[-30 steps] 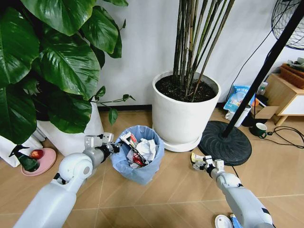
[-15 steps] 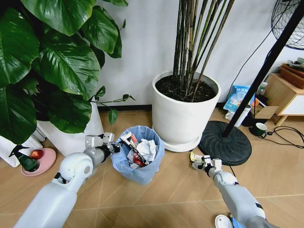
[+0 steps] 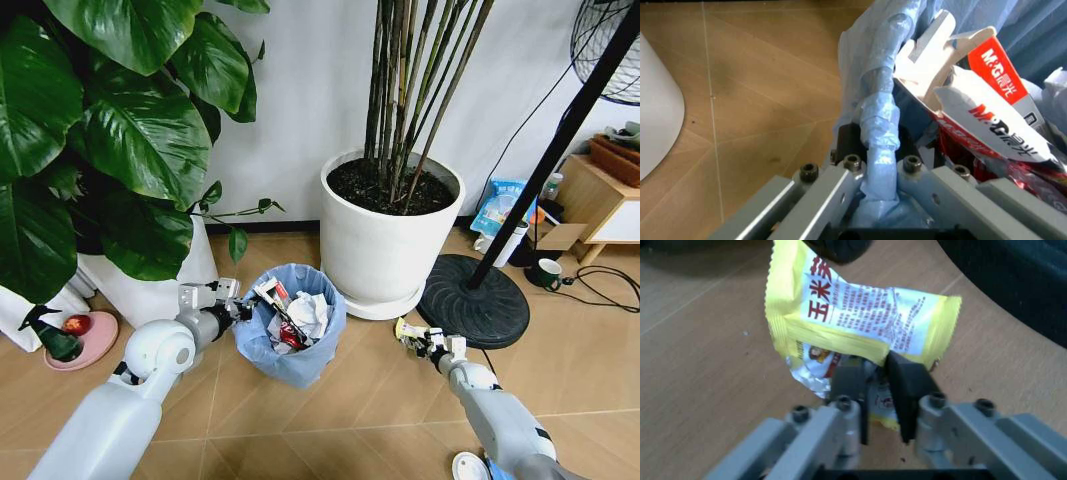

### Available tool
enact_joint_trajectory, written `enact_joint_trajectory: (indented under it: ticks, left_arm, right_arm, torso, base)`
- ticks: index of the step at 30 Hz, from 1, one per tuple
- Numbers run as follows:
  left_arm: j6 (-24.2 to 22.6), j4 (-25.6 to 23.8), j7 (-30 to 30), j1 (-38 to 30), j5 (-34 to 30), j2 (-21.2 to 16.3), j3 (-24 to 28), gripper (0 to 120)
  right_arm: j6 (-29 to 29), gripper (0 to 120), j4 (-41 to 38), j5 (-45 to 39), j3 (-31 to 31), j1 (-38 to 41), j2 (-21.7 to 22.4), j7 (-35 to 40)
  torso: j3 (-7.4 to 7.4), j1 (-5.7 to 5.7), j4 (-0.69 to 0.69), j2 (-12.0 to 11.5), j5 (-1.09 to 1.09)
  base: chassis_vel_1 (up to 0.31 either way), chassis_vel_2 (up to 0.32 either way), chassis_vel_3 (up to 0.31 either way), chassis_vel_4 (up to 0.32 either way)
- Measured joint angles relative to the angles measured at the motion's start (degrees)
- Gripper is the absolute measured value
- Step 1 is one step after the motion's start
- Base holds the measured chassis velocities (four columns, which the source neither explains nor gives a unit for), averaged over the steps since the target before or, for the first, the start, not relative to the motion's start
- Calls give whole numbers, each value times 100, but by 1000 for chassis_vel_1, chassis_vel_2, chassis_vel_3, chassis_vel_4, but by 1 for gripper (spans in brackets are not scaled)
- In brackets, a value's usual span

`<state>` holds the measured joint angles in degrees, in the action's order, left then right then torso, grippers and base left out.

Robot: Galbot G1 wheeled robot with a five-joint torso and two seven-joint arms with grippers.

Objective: Pick up the trash bin and place the garbage on the floor into it.

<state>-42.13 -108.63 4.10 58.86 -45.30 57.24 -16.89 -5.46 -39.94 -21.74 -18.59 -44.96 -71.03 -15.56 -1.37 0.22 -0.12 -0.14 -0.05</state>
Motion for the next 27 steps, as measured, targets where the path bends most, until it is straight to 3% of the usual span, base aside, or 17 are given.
enact_joint_trajectory:
  ticks: [3,12,20,27]
  left_arm:
    - [0,-3,-2,2,1,-1,-1,0]
    - [0,-45,-4,26,2,-2,-8,0]
    - [0,-89,-2,79,5,-39,-47,0]
    - [0,-102,15,100,27,-22,-51,0]
  right_arm:
    - [-39,0,-36,0,-6,-26,7,18]
    - [-147,0,-335,-38,-39,-241,78,78]
    - [-416,0,-1623,-471,-14,-1062,655,100]
    - [-536,0,-3237,-814,13,-1692,1133,133]
  torso:
    - [0,0,0,0,0]
    - [0,0,0,0,2]
    - [0,0,-2,0,-2]
    - [0,0,0,0,1]
  base:
    - [0,0,0,0]
    - [0,0,0,0]
    - [0,0,0,0]
    - [0,0,0,0]
